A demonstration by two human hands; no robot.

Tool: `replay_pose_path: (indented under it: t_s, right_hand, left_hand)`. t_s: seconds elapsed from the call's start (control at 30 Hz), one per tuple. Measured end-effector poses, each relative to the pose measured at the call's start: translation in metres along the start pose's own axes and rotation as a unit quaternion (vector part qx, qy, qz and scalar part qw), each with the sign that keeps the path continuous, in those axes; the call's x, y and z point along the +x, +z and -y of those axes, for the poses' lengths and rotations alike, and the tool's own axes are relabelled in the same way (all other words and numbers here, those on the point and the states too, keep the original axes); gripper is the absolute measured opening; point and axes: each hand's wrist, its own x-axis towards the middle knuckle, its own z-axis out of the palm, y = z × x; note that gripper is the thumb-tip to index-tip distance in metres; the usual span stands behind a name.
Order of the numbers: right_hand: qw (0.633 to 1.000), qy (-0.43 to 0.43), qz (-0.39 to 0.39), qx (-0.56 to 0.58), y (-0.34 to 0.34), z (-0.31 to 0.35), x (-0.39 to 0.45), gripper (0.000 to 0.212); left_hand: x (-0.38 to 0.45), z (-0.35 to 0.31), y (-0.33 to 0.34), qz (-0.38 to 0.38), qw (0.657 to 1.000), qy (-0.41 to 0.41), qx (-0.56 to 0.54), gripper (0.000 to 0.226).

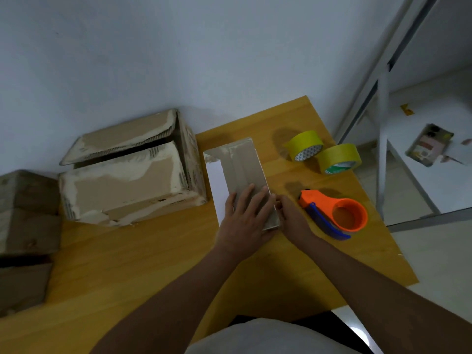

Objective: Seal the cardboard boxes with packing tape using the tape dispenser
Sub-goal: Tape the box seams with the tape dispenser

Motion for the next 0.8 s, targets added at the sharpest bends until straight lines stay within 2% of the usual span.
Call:
replay_pose_path:
  t_s: [0.07, 0.13, 0.17, 0.27, 0.4, 0.5, 0.63, 0.8]
  right_hand:
    - [0.993, 0.059, -0.077, 0.061, -0.005, 0.003, -0.014, 0.024]
    - [0.971, 0.095, -0.163, 0.145, -0.010, 0.009, -0.035, 0.027]
    - [0.967, 0.090, -0.167, 0.168, -0.009, 0.016, -0.046, 0.029]
    - [0.979, 0.042, -0.086, 0.180, 0.008, 0.040, -0.069, 0.040]
    - [0.990, 0.003, -0.035, 0.135, 0.013, 0.048, -0.073, 0.053]
    - [0.989, 0.000, 0.014, 0.151, 0.004, 0.045, -0.073, 0.058]
    - [0.990, 0.049, -0.040, 0.127, 0.006, 0.044, -0.074, 0.049]
    - [0.984, 0.056, -0.069, 0.154, 0.006, 0.048, -0.076, 0.041]
  left_hand:
    - [0.000, 0.000, -0.001, 0.004, 1.000, -0.003, 0.001, 0.073]
    - [-0.001, 0.000, -0.001, 0.008, 1.000, -0.003, 0.001, 0.075]
    - [-0.001, 0.000, -0.002, 0.011, 1.000, -0.003, -0.001, 0.075]
    - [-0.001, 0.000, -0.002, 0.022, 1.000, 0.001, -0.001, 0.075]
    - [-0.001, 0.000, -0.005, 0.038, 0.999, 0.001, -0.005, 0.074]
    - [-0.001, 0.000, -0.006, 0.031, 0.999, 0.004, -0.010, 0.074]
    - [0.000, -0.001, -0.007, 0.026, 1.000, 0.002, -0.013, 0.076]
    - [0.000, -0.002, -0.010, 0.021, 1.000, 0.000, -0.005, 0.074]
